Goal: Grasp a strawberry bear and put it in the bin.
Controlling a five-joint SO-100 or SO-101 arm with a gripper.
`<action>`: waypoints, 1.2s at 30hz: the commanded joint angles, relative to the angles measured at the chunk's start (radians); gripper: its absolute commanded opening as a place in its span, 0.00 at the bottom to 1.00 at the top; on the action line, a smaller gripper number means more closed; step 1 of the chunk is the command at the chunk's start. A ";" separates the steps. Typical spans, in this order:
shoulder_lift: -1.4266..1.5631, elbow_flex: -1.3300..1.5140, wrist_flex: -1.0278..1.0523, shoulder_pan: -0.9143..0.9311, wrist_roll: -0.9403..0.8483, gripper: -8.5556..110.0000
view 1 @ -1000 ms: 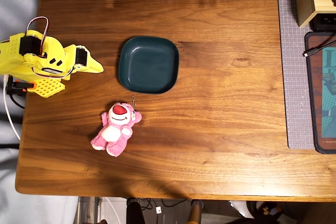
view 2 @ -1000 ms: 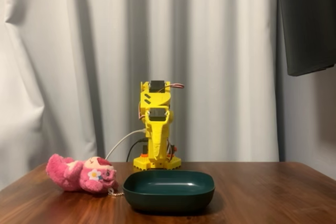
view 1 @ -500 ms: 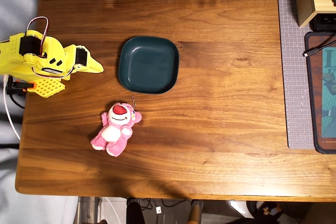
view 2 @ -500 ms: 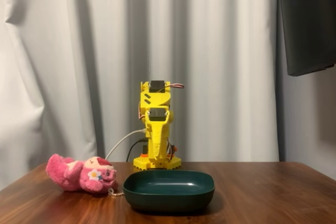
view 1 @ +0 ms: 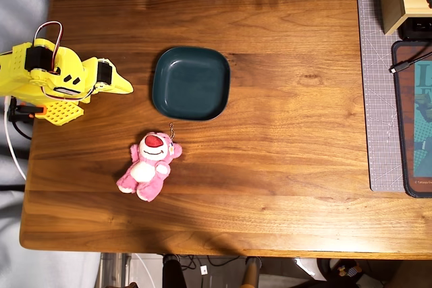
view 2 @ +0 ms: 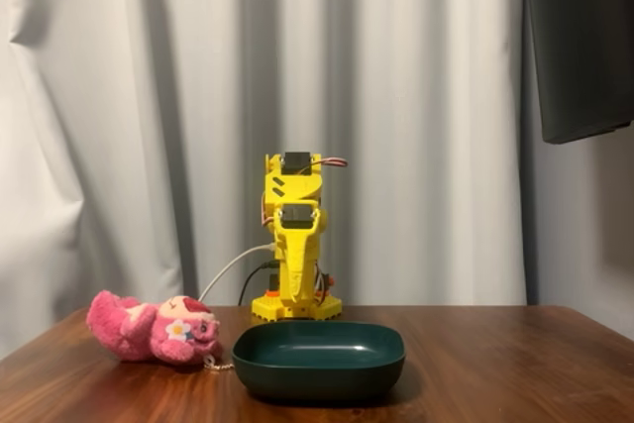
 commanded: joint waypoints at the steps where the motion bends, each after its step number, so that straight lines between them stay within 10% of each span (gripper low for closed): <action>1: 0.031 -0.006 -0.011 0.017 0.009 0.07; 36: 0.031 -0.011 -0.040 -0.025 -0.064 0.09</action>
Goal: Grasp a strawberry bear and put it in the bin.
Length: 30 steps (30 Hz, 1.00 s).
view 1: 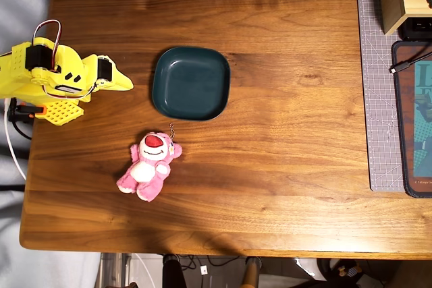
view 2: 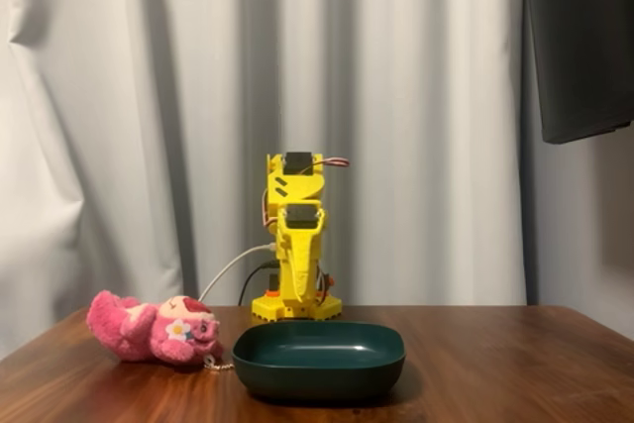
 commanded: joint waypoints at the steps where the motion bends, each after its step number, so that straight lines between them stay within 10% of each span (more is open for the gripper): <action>1: 0.031 -0.023 -0.064 -0.055 -0.035 0.09; 16: -1.017 -0.836 -0.118 -0.451 -0.035 0.27; 30: -1.031 -0.641 -0.028 -0.518 -0.035 0.58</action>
